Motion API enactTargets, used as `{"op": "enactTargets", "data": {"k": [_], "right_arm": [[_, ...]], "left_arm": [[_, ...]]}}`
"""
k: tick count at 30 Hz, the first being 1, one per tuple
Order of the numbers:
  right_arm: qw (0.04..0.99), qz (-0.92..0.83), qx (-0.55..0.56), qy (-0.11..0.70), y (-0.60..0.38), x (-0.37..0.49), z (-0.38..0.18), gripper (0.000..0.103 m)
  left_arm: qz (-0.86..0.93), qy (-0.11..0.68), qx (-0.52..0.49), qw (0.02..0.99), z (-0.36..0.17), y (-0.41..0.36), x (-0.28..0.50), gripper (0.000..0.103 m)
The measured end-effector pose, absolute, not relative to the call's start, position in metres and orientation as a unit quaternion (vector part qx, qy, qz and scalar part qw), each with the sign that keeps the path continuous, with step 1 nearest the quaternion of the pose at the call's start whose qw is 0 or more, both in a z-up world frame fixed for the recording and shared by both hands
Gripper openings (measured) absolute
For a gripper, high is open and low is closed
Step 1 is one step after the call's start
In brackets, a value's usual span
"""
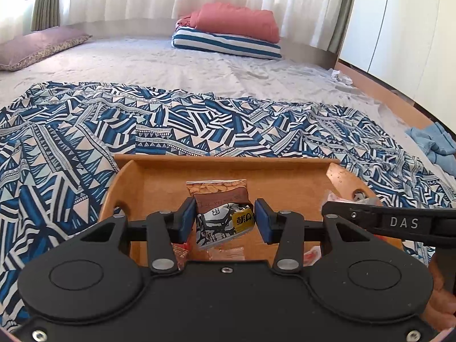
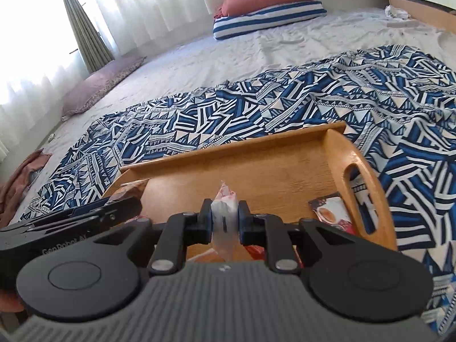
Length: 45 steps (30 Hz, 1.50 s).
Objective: Organize snacks
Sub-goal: 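Carry the brown pack and white pack over the wooden tray with both grippers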
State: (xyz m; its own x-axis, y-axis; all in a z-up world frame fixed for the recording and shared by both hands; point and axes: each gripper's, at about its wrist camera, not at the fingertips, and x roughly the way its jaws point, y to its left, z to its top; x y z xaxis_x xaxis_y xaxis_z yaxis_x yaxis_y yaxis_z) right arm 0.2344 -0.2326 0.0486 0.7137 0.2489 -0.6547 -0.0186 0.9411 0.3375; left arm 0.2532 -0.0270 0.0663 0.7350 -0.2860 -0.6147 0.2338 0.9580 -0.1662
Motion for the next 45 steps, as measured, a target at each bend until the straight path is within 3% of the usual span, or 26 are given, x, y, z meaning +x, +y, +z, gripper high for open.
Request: {"op": "enactTargets", "data": {"k": [33, 38, 42, 45], "right_arm": [[0.912, 0.068, 0.145, 0.377, -0.220, 0.258, 0.015, 0.022], [0.911, 0.067, 0.146, 0.380, -0.222, 0.256, 0.013, 0.033], [0.911, 0.065, 0.144, 0.380, -0.223, 0.253, 0.013, 0.033], [0.914, 0.063, 0.137, 0.378, -0.222, 0.250, 0.015, 0.050]], "left_arm": [[-0.134, 0.361, -0.015, 0.923, 0.029, -0.039, 0.270, 0.043], [-0.131, 0.364, -0.014, 0.922, 0.027, -0.040, 0.271, 0.044], [-0.129, 0.368, -0.017, 0.921, 0.027, -0.040, 0.271, 0.045], [-0.125, 0.370, -0.021, 0.920, 0.027, -0.039, 0.271, 0.047]]}}
